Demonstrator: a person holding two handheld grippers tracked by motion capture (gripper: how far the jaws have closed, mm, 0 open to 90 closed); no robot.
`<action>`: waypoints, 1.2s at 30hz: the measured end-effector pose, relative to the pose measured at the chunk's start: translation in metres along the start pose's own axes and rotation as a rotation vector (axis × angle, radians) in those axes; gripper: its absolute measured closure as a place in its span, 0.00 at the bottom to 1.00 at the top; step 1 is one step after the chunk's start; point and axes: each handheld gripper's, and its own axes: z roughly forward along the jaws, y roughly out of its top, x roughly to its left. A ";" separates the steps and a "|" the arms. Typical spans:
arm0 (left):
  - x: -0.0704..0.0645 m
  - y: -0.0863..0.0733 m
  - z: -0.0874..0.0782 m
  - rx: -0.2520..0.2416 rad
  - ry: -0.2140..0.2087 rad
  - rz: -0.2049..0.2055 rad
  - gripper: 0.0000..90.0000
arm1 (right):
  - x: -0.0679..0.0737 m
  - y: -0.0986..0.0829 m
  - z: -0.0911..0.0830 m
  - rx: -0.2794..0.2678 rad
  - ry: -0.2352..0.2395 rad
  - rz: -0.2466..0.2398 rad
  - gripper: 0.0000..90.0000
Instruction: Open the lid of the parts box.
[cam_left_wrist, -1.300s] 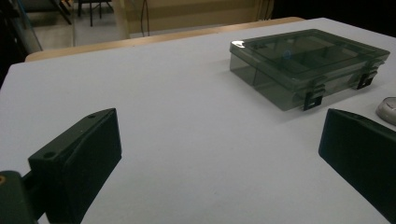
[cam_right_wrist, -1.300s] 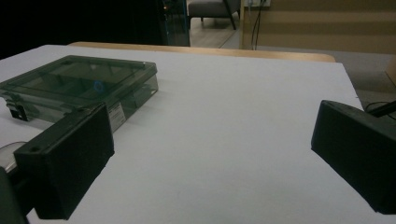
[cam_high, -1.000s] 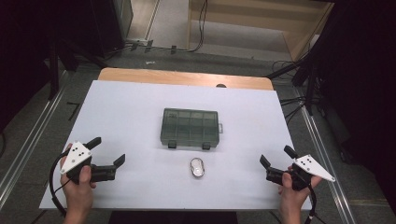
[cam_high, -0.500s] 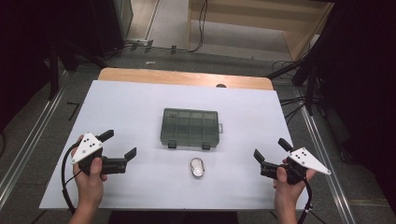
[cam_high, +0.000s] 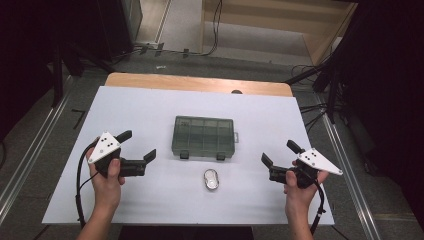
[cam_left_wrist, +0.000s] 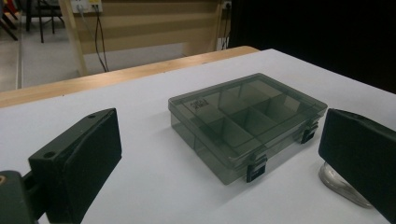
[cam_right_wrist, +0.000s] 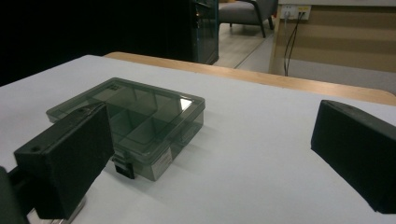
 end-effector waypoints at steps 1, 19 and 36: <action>0.000 0.000 0.002 -0.001 -0.003 -0.003 0.00 | 0.001 0.001 0.002 0.001 0.004 0.003 0.00; -0.005 0.009 0.035 0.051 -0.050 -0.015 0.12 | 0.010 0.017 0.030 0.026 0.061 -0.013 0.00; -0.005 0.000 0.047 0.139 -0.077 -0.081 0.64 | 0.020 0.015 0.066 0.098 0.115 0.027 0.53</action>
